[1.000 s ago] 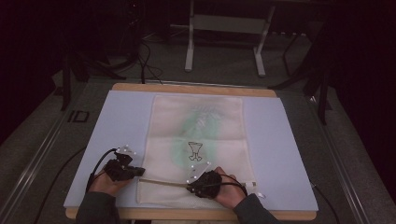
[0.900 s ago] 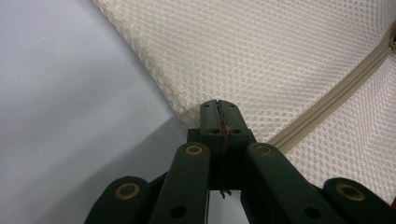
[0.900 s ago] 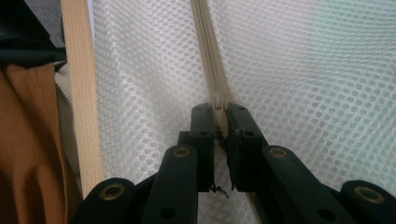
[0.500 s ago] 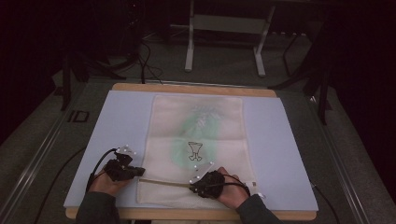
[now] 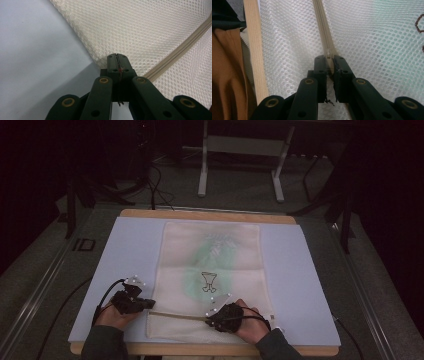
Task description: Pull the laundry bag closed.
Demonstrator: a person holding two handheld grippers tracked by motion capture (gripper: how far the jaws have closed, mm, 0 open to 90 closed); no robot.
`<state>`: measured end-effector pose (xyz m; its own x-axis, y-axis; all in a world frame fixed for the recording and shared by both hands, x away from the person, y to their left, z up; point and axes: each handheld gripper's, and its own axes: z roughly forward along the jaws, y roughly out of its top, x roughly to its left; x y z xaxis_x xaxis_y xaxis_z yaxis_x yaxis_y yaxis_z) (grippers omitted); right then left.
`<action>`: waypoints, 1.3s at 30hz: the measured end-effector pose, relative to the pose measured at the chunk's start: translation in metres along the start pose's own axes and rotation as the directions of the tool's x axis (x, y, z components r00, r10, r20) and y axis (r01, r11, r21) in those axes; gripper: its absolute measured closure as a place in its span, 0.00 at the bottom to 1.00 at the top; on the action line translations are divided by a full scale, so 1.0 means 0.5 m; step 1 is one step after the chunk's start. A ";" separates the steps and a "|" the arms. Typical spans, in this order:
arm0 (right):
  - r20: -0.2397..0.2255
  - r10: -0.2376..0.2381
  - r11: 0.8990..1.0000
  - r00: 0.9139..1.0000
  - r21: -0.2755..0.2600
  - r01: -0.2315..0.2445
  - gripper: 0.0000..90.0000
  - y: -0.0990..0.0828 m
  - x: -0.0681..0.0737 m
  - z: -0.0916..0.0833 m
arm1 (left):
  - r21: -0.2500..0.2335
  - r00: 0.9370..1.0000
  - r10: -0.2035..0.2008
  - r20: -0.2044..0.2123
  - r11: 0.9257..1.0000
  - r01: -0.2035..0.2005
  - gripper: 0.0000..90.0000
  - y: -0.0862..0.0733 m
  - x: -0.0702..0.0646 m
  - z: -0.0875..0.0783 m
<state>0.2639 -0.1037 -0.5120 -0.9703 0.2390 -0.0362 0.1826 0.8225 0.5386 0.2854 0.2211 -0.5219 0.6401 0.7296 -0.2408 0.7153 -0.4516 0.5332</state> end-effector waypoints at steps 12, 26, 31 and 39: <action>0.003 0.006 1.000 1.000 -0.003 -0.006 0.91 -0.007 -0.003 -0.004 | 0.000 1.000 0.000 0.000 1.000 0.000 1.00 0.000 0.000 0.000; 0.006 0.013 1.000 1.000 0.002 -0.013 0.91 -0.018 -0.006 -0.012 | 0.000 1.000 0.000 -0.001 1.000 0.000 1.00 0.000 0.000 0.000; 0.005 0.020 1.000 1.000 0.001 -0.020 0.91 -0.022 -0.008 -0.015 | 0.000 1.000 0.000 0.000 1.000 0.000 1.00 0.000 0.000 0.000; 0.002 0.021 1.000 1.000 0.001 -0.021 0.91 -0.026 -0.009 -0.017 | 0.001 1.000 0.000 0.000 1.000 0.000 1.00 0.000 0.000 0.000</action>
<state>0.2647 -0.1197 -0.5118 -0.9658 0.2577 -0.0268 0.2033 0.8178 0.5384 0.2855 0.2211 -0.5218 0.6402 0.7294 -0.2411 0.7156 -0.4521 0.5325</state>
